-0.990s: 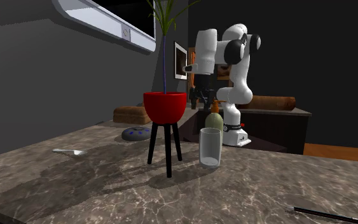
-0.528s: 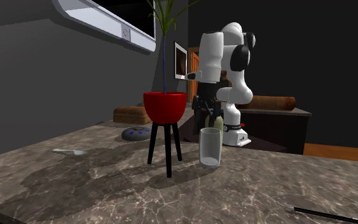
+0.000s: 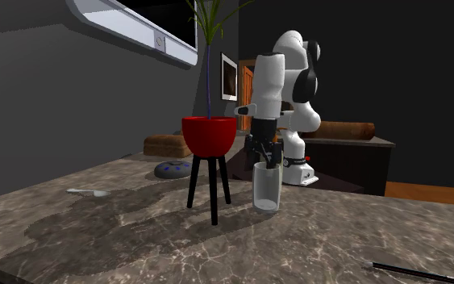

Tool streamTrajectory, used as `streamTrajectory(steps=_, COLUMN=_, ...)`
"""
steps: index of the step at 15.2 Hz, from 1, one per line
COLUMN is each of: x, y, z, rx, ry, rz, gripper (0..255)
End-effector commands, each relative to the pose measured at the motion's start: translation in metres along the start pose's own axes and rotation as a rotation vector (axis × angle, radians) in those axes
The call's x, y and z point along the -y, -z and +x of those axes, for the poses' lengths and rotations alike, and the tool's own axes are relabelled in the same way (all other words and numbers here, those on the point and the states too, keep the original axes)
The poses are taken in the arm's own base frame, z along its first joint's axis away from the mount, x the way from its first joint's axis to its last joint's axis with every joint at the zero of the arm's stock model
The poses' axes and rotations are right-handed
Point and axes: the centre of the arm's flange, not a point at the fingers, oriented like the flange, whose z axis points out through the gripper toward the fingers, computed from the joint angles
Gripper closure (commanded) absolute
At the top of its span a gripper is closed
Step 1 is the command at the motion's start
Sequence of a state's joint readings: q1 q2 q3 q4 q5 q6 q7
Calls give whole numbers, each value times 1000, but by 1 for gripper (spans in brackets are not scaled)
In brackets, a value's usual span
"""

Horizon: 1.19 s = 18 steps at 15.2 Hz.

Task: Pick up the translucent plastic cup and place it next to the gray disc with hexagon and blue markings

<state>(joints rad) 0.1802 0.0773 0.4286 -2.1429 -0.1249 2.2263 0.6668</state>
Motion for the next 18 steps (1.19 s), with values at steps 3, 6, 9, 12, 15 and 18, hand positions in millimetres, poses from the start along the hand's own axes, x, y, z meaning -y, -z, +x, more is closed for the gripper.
streamTrajectory(steps=3, x=0, y=-9, z=-1, rx=0, ry=0, rz=0, gripper=0)
streamTrajectory(steps=6, x=0, y=-9, z=-1, rx=0, ry=0, rz=0, gripper=0)
streamTrajectory(steps=9, x=0, y=-9, z=-1, rx=0, ry=0, rz=0, gripper=255)
streamTrajectory(steps=12, x=1, y=-9, z=-2, rx=0, ry=0, rz=0, gripper=255)
streamTrajectory(steps=15, x=1, y=-9, z=-1, rx=0, ry=0, rz=0, gripper=255)
streamTrajectory(steps=18, x=0, y=-9, z=-1, rx=0, ry=0, rz=0, gripper=255)
